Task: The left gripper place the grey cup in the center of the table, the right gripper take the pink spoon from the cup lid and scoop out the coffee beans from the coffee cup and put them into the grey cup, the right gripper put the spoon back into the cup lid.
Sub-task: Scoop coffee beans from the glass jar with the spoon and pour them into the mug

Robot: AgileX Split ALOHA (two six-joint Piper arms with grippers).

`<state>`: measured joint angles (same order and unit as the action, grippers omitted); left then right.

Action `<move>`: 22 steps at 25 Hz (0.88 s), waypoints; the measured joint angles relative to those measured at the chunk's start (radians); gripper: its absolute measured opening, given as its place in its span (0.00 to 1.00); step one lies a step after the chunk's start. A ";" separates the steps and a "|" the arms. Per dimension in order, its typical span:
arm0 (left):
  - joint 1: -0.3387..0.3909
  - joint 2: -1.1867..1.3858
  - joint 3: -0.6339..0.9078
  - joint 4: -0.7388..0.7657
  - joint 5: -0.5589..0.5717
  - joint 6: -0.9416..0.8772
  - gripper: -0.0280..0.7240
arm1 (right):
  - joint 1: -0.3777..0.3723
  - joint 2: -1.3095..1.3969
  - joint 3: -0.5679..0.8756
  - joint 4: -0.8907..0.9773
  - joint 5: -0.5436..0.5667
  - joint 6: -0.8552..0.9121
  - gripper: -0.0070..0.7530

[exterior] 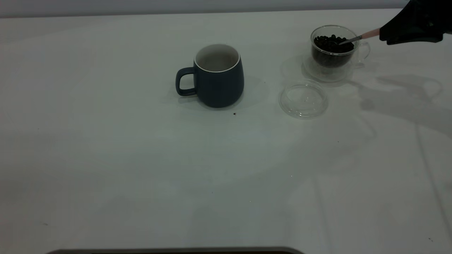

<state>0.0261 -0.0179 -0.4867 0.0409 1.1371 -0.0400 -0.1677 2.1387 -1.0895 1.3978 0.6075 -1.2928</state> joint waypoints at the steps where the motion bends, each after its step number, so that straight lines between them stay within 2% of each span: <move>1: 0.000 0.000 0.000 0.000 0.000 0.000 0.79 | 0.000 0.004 0.000 0.009 0.002 0.003 0.16; 5: 0.000 0.000 0.000 0.000 0.000 0.000 0.79 | -0.018 0.011 0.000 0.038 0.026 0.004 0.16; 13: 0.000 0.000 0.000 0.000 0.000 -0.002 0.79 | -0.088 0.035 0.000 0.058 0.147 0.011 0.16; 22: 0.000 0.000 0.000 0.000 0.000 -0.002 0.79 | -0.094 0.108 -0.001 0.138 0.200 -0.005 0.16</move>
<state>0.0261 -0.0179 -0.4867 0.0409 1.1371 -0.0421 -0.2618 2.2462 -1.0905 1.5358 0.8075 -1.2977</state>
